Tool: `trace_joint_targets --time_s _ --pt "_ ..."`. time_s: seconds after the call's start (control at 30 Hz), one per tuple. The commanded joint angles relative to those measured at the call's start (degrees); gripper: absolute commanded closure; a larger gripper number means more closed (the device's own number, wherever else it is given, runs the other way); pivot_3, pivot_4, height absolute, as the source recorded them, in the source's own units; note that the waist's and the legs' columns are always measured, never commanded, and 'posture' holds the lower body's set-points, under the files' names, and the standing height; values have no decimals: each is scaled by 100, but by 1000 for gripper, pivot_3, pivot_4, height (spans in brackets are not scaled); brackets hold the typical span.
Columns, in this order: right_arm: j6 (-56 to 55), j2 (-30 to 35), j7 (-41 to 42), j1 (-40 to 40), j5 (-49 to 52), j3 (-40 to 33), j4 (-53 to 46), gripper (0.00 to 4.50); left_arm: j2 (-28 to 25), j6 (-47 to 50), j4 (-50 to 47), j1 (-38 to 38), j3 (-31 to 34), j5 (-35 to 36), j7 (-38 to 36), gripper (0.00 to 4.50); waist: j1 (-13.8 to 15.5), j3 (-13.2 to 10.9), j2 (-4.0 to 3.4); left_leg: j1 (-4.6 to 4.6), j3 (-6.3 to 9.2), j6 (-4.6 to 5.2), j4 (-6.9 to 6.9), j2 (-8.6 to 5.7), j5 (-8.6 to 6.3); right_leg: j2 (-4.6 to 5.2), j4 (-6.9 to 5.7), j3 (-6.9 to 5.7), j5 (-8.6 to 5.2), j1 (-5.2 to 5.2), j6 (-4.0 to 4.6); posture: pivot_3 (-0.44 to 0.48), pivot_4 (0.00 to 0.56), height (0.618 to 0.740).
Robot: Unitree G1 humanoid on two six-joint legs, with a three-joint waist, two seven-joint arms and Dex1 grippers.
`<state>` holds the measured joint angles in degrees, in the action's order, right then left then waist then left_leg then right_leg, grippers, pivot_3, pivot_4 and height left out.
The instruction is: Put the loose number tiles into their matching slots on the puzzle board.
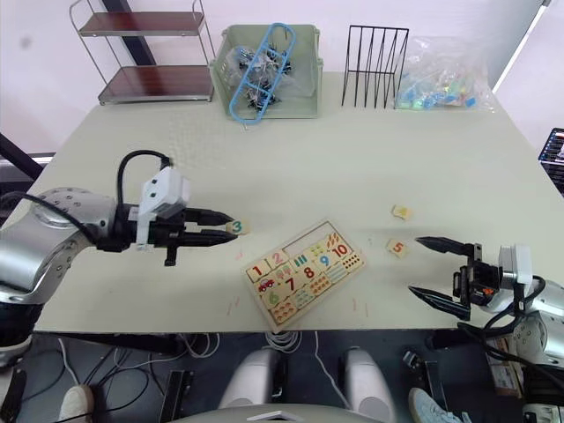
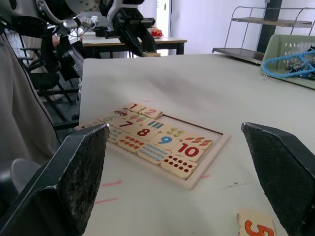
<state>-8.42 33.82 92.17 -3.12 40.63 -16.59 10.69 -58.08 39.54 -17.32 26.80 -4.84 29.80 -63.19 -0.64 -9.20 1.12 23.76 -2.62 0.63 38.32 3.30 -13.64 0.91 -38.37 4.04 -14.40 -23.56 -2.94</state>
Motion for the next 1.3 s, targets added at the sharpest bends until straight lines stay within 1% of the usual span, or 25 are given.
trace_joint_targets --time_s 0.03,0.17,0.3,0.43,0.57,0.67,0.8,0.97,1.17,1.3 --pt "-105 -16 25 -103 -16 -60 18 0 33 676 -264 436 -122 83 134 3600 -4 0 0 1 -1 0 0 0 0 0 0 1 1 0 0 0 150 740" --pt "-143 -50 1 -144 -47 -48 34 0 76 1289 -445 787 -411 173 111 3600 -10 -1 -1 1 1 0 -1 -1 0 -1 0 1 2 0 3 0 150 740" --pt "-143 -69 -87 -169 -77 -65 -1 0 309 1731 -544 1255 -857 30 229 3600 -2 -1 0 1 4 0 0 -1 0 -1 -1 1 2 0 1 0 150 740" --pt "-123 -55 -126 -164 -114 -66 -13 0 455 2000 -499 1673 -1413 -382 471 3600 -4 -1 0 0 5 0 2 -4 0 -1 -2 3 2 1 1 0 150 740" --pt "-84 -40 -176 -169 -134 -47 -63 0 538 2053 -510 1904 -1854 -674 483 3600 -16 -1 0 1 5 0 1 -4 0 -2 -2 4 3 0 3 0 150 740" --pt "-50 -48 -226 -165 -140 -30 -135 0 677 2286 -537 2073 -2155 -753 470 3600 -9 -2 0 2 6 0 1 -5 0 -2 -3 4 3 0 3 0 150 740" --pt "-24 -69 -309 -136 -142 -3 -243 0 875 2733 -343 2308 -2537 -852 495 3600 -9 -2 0 2 6 0 2 -6 0 -1 -3 4 3 1 2 0 150 740" --pt "-9 -68 -366 -109 -133 -2 -294 0 1182 3309 -140 2593 -2767 -863 648 3600 -9 -2 0 1 8 0 3 -6 0 -2 -6 4 3 0 2 0 150 740" --pt "41 -67 -458 -75 -132 9 -398 0 1510 3653 103 2793 -2938 -905 901 3600 -10 -2 0 1 9 0 3 -6 0 -2 -6 4 3 0 2 0 150 740" --pt "73 -76 -506 -12 -128 1 -493 0 1622 3830 186 2871 -3010 -884 1013 3600 -13 -2 0 1 9 0 3 -6 0 -2 -7 4 3 0 2 0 150 740"
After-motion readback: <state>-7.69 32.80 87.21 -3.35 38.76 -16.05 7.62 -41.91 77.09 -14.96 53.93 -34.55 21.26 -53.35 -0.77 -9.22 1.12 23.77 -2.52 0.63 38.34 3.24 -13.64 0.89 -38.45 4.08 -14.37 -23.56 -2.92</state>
